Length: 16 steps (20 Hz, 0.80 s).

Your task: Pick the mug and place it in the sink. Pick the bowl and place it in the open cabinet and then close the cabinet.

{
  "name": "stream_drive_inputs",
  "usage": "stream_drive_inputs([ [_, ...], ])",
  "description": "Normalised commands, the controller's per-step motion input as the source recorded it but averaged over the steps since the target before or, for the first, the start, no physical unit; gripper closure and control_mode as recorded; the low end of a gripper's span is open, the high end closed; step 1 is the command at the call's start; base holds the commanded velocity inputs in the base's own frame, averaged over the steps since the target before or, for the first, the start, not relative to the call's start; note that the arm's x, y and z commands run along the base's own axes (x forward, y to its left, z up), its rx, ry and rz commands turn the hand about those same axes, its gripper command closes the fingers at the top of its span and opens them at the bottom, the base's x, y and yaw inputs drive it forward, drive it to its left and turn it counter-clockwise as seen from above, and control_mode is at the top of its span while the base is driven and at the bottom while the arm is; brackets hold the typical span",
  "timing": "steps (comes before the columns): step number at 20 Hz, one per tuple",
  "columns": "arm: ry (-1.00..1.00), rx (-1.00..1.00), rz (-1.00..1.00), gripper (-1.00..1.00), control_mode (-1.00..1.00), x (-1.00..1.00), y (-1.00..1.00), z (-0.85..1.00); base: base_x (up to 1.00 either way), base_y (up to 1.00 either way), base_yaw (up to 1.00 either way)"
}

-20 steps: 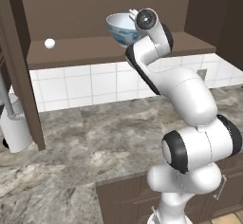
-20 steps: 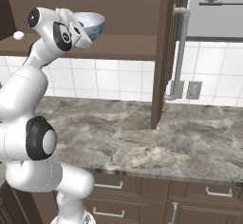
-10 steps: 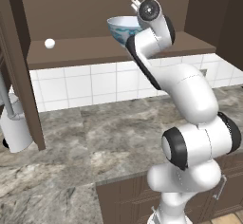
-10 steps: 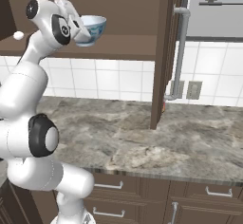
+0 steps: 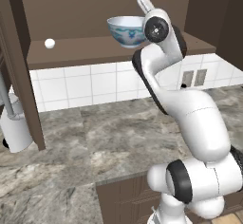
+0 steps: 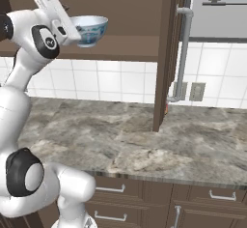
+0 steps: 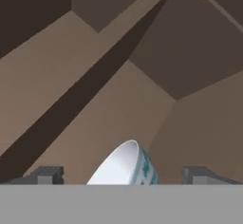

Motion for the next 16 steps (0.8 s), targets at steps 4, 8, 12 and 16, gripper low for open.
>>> stream_drive_inputs([
  [4, -0.33, 0.00, 0.00, -1.00, -1.00, -1.00, -0.03, 0.23, 0.00, 0.00, 0.00],
  [8, 0.11, 0.05, 0.00, -1.00, -1.00, -0.74, -0.08, 0.44, 0.00, 0.00, 0.00],
  [12, 0.48, 0.09, 0.00, -1.00, -1.00, -0.57, -0.01, 0.63, 0.00, 0.00, 0.00],
  [16, 0.45, 0.05, -0.05, -1.00, -1.00, -0.81, 0.00, 0.51, 0.00, 0.00, 0.00],
])
